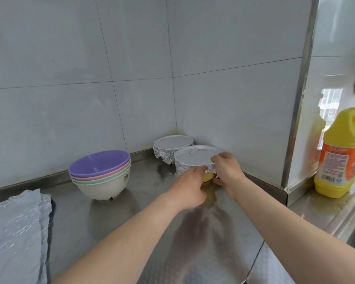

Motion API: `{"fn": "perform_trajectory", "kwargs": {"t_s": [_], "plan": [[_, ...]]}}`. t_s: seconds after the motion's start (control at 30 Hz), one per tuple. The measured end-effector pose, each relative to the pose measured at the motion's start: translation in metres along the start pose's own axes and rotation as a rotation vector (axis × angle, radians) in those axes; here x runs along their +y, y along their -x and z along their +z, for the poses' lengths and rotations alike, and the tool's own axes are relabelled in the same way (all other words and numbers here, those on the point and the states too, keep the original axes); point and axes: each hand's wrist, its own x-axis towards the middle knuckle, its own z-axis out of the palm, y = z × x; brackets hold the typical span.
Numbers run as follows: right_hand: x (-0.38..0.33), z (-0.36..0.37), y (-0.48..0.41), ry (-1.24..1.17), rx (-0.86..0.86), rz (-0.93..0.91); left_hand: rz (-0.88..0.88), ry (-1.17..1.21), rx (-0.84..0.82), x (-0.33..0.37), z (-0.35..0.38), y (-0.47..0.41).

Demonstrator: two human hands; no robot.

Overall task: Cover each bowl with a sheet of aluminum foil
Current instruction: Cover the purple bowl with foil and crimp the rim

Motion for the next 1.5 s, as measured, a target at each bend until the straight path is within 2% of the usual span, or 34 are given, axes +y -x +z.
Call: {"fn": "perform_trajectory", "kwargs": {"t_s": [0.23,0.3,0.4,0.5,0.53,0.63,0.77,0.87,1.03,1.17,1.23,1.33,1.4,1.43,1.5], "plan": [[0.002,-0.002,0.004,0.111,0.030,-0.050,0.016,0.062,0.033,-0.005,-0.009,0.006],[-0.001,-0.002,0.010,0.173,0.070,-0.140,0.048,0.051,0.131,-0.012,-0.023,0.019],[-0.011,0.013,0.028,0.218,0.040,-0.254,-0.003,-0.078,0.322,-0.044,-0.054,0.049],[-0.014,0.042,0.042,0.236,-0.099,-0.283,-0.204,-0.274,0.429,-0.095,-0.080,0.075],[-0.020,0.067,0.051,0.218,-0.206,-0.277,-0.325,-0.367,0.427,-0.118,-0.099,0.094],[-0.018,0.094,0.065,0.212,-0.478,-0.186,-0.546,-0.478,0.250,-0.141,-0.107,0.104],[-0.002,0.141,0.086,0.272,-0.718,-0.097,-0.521,-0.377,0.285,-0.154,-0.111,0.107],[0.009,0.174,0.098,0.250,-0.814,-0.089,-0.487,-0.228,0.337,-0.153,-0.126,0.101],[0.018,0.203,0.103,0.153,-0.792,-0.081,-0.477,-0.036,0.418,-0.156,-0.142,0.099],[0.019,0.210,0.099,0.075,-0.729,-0.042,-0.371,0.021,0.670,-0.149,-0.145,0.115],[0.016,0.208,0.096,-0.033,-0.676,0.002,-0.299,0.052,0.746,-0.134,-0.149,0.128],[-0.002,0.177,0.090,-0.408,-0.553,0.167,-0.190,0.035,0.688,-0.108,-0.153,0.152],[-0.013,0.144,0.085,-0.530,-0.562,0.163,-0.144,0.053,0.620,-0.090,-0.149,0.170],[-0.019,0.128,0.086,-0.499,-0.572,0.140,-0.132,0.071,0.585,-0.082,-0.146,0.179],[-0.018,0.100,0.099,-0.230,-0.539,0.112,-0.115,0.073,0.507,-0.064,-0.130,0.199]]}}
